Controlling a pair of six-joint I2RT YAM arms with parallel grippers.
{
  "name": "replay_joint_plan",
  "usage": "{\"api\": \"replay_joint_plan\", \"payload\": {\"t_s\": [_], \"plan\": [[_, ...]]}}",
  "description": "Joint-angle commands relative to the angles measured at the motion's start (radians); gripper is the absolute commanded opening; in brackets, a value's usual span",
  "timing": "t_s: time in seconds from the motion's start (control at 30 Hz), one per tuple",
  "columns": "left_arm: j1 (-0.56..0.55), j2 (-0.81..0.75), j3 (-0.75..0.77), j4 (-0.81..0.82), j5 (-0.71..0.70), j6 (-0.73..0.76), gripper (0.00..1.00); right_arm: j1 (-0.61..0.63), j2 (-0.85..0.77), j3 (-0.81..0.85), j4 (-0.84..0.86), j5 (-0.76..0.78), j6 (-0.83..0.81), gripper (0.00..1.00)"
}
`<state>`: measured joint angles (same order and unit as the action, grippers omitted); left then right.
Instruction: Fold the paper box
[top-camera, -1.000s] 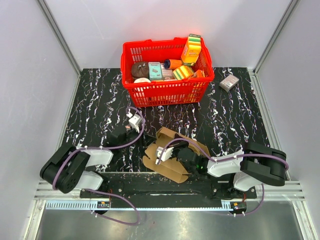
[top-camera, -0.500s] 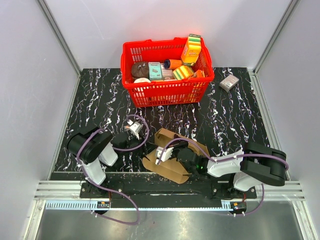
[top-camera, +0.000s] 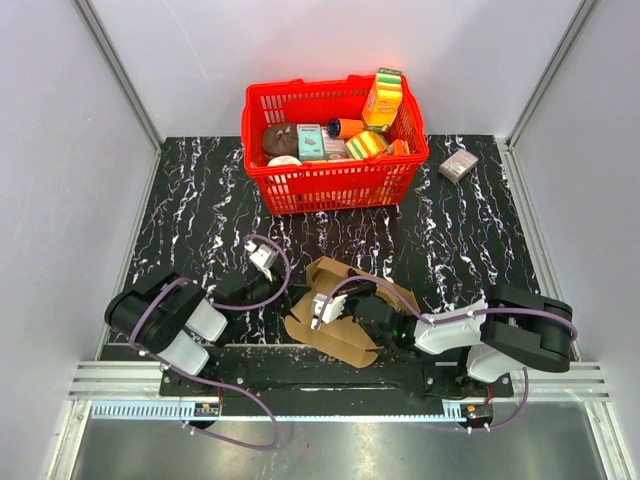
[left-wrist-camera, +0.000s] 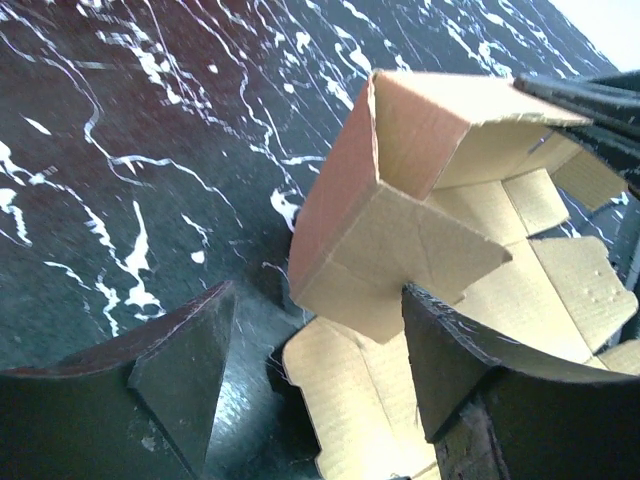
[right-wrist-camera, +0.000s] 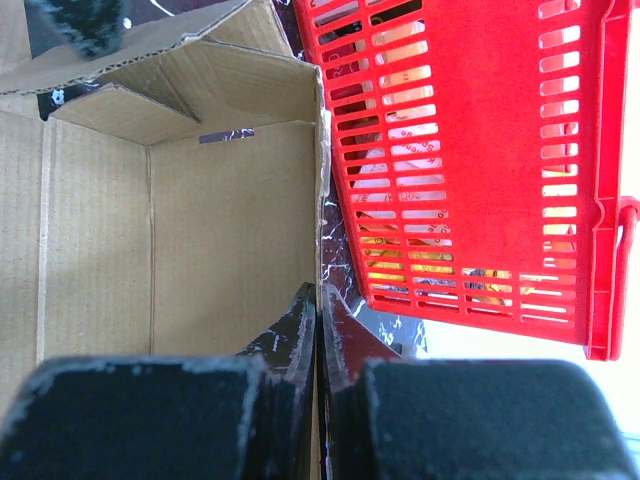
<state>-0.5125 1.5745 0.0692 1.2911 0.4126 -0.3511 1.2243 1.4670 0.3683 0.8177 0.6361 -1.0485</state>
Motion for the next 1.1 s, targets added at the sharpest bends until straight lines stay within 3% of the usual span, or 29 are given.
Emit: {"api": "replay_joint_plan", "payload": {"t_s": [0.0, 0.2, 0.6, 1.07], "plan": [[-0.001, -0.079, 0.000, 0.101, -0.093, 0.086, 0.72, 0.011, -0.025, 0.014, 0.034, -0.009, 0.019, 0.09], [-0.001, -0.120, 0.041, -0.002, -0.107, 0.150, 0.72, 0.011, -0.028, 0.011, 0.034, -0.006, 0.019, 0.09], [-0.001, 0.082, 0.086, 0.161, 0.041, 0.162, 0.73, 0.011, -0.034, 0.009, 0.017, -0.019, 0.030, 0.09], [-0.003, 0.097, 0.133, 0.186, 0.086, 0.173, 0.74, 0.011, -0.028, 0.004, -0.005, -0.035, 0.042, 0.11]]}}
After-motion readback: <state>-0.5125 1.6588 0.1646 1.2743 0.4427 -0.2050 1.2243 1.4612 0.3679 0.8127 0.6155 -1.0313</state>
